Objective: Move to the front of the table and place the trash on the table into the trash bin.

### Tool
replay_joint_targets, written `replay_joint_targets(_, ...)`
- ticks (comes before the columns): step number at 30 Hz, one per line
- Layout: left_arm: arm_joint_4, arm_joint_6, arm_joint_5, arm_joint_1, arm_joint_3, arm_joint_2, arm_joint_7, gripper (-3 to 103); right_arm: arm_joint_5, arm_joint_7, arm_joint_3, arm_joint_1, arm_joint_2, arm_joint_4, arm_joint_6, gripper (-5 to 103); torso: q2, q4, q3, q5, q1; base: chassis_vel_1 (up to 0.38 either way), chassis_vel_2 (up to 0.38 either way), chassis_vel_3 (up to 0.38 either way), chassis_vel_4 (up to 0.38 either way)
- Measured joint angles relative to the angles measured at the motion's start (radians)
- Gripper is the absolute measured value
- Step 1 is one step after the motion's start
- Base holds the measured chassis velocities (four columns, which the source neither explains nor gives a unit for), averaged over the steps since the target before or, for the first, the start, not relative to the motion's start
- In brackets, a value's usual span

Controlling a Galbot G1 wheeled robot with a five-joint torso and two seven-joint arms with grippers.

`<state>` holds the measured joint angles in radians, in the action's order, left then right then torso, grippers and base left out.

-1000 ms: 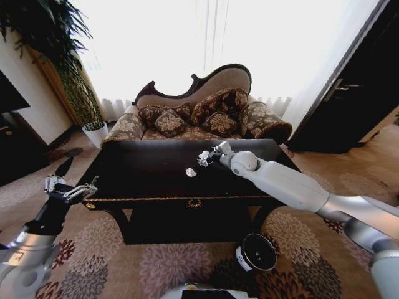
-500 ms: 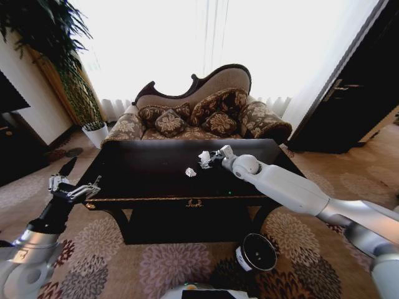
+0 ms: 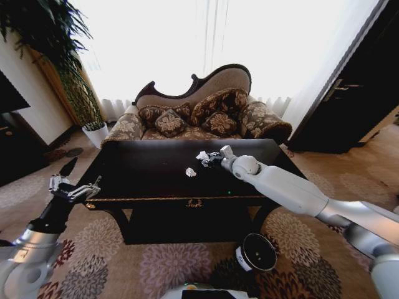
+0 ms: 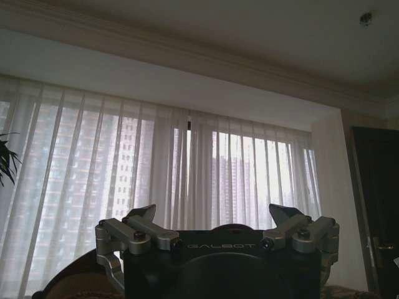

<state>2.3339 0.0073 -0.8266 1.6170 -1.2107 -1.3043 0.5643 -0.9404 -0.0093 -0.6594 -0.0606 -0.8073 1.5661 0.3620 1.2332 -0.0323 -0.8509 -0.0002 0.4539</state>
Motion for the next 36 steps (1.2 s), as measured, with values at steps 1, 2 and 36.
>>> replay_joint_targets(1, 0.0, 0.0, 0.0, 0.0, 0.0, 0.0, 0.0, 100, 0.0, 0.0, 0.0, 0.0, 0.0, 0.0, 0.0, 27, 0.0, 0.0, 0.0, 0.0, 0.0, 0.0, 0.0, 0.0, 0.0)
replay_joint_targets(2, 0.002, -0.001, 0.001, 0.001, 0.001, -0.001, 0.0, 100, -0.004, -0.032, 0.006, -0.008, 0.008, 0.001, -0.033, 22, 0.0, 0.0001, 0.0, 0.0, 0.0, 0.0, 0.0, 0.0, 0.0)
replay_joint_targets(36, 0.069, 0.001, -0.032, 0.035, 0.003, -0.01, -0.009, 100, -0.366, -0.365, 0.83, -0.808, 0.238, 0.39, -0.329, 0, 0.0, -0.0002, 0.0, 0.0003, 0.0, 0.0, 0.0, 0.0, 0.0)
